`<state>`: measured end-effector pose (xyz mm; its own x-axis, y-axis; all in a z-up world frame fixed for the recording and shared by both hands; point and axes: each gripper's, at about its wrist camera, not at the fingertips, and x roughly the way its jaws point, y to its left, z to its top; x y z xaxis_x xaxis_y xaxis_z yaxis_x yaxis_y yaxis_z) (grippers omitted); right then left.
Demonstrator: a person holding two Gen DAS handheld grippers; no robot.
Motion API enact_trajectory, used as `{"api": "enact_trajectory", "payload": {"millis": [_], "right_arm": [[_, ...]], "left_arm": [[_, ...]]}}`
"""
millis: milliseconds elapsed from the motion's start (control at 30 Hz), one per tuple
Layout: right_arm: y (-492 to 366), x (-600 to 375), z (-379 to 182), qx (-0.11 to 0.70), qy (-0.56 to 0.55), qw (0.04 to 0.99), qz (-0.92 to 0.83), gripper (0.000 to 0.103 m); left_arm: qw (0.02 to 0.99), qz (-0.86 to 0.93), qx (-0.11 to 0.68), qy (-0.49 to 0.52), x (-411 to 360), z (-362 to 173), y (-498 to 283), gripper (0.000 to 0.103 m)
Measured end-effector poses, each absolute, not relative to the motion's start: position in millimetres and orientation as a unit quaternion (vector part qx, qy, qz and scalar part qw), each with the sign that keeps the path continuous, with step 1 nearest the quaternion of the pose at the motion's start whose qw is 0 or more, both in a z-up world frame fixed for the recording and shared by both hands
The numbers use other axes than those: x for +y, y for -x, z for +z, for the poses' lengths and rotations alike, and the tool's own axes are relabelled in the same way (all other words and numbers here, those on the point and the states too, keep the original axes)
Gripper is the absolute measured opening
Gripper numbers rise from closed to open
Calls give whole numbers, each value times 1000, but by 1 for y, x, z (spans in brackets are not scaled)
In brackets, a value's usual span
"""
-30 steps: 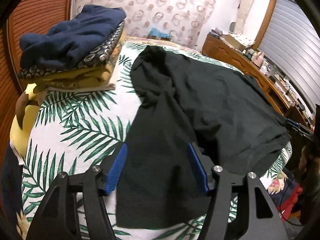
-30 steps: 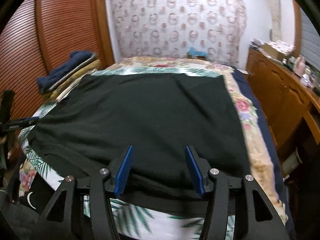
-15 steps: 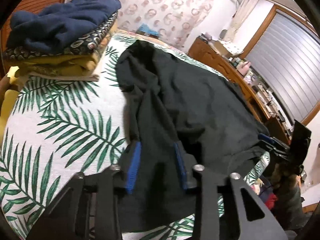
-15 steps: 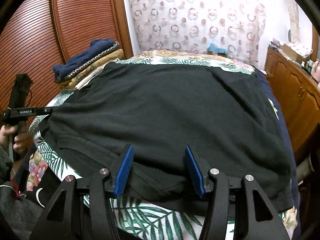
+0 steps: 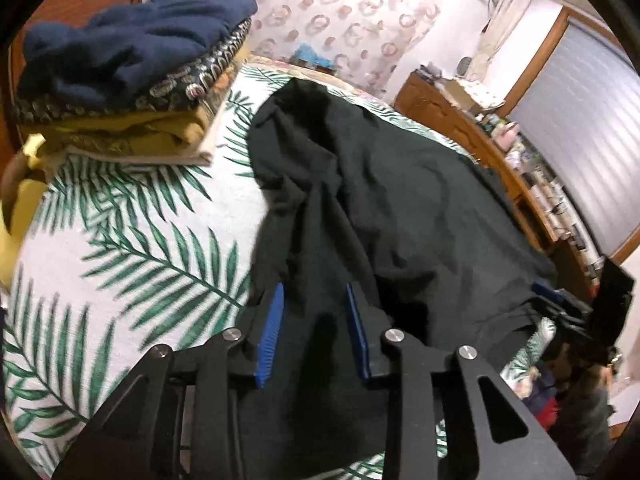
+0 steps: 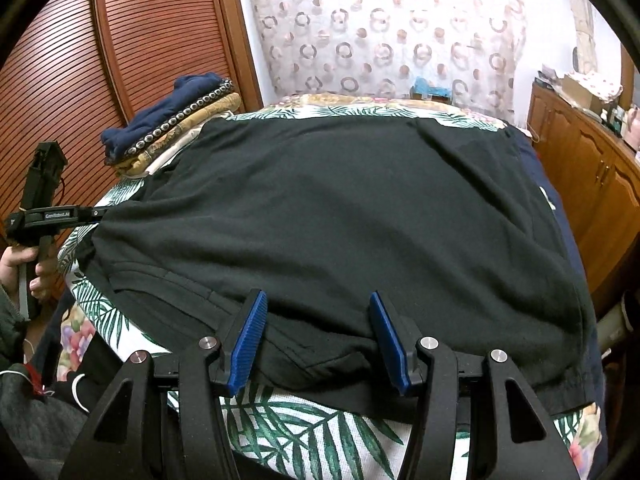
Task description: Fold small clothes
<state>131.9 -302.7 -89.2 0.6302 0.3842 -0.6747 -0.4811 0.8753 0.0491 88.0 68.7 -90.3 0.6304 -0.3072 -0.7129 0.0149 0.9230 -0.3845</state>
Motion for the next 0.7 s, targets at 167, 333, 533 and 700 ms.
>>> {"api": "enact_trajectory", "payload": {"millis": [167,333,533,700], "right_arm": [[-131,-302,-92,358,70,899,244,56],[-133,-303,-93,361,72,897,245,56],[-134,-303,-91,360,73,897,247,56],[-135,-306,-92,362,63,895,251,56]], "left_arm": [[896,-76,415,136,64,-88,-91,42],[914,-46,392,91,64,-81,-89,50],[906,-42,415,69,65,-92,-103,50],[901,-69,424,57,59,-93,-109,13]]}}
